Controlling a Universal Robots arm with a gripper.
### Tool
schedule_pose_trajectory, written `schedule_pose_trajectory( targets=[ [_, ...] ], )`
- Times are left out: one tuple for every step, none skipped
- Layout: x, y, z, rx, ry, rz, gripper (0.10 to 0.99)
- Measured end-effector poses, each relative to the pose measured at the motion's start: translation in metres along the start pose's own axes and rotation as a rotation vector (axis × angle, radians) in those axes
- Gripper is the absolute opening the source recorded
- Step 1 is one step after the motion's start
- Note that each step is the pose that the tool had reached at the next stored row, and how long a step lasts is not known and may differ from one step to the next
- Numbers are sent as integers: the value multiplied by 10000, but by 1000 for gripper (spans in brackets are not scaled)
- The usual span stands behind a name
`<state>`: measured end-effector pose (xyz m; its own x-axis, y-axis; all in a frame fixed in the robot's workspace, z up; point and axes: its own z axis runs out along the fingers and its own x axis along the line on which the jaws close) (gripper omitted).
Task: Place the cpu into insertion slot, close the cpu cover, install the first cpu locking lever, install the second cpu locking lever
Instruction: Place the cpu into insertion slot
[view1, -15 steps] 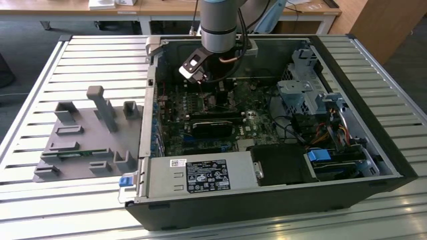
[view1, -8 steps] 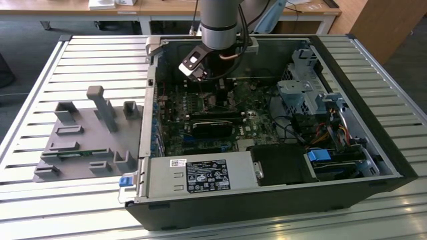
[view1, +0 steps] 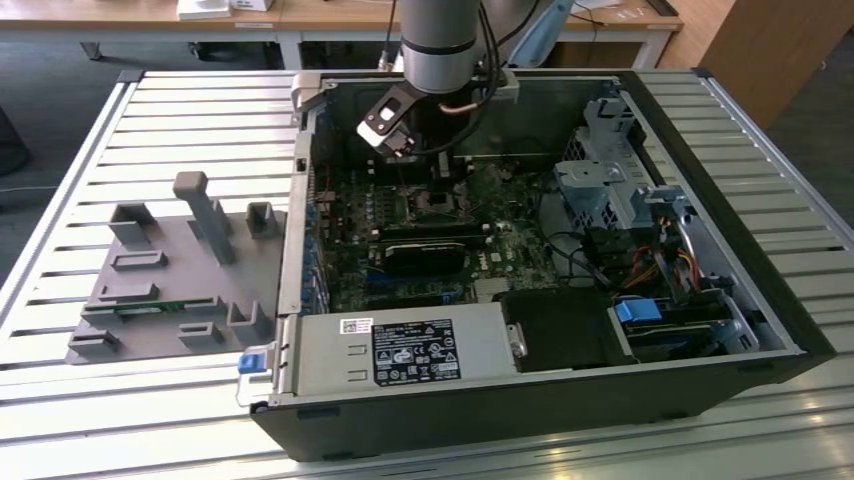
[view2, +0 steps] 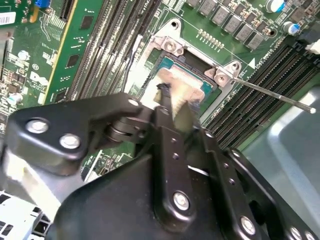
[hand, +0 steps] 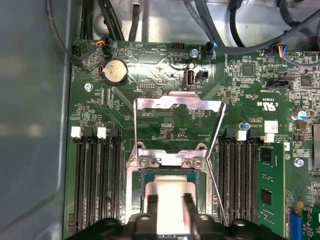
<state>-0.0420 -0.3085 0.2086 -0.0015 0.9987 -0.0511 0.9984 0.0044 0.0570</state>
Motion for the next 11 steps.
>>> schedule_pose_trajectory(
  targets=[
    [-7,0,-1,1,0,0,302],
    [-16,0,-1,0,-1,0,243],
    [-23,0,-1,1,-1,0,243],
    [-28,0,-1,0,0,0,188],
    [-31,0,-2,1,-1,0,125],
    [-33,0,-4,2,-2,1,106],
    [-35,0,-6,3,2,1,106],
    [-35,0,-6,1,5,1,106],
    [-36,0,-8,0,6,1,106],
    [-37,0,-9,0,7,1,106],
    [-38,1,-15,0,7,1,106]
  ],
)
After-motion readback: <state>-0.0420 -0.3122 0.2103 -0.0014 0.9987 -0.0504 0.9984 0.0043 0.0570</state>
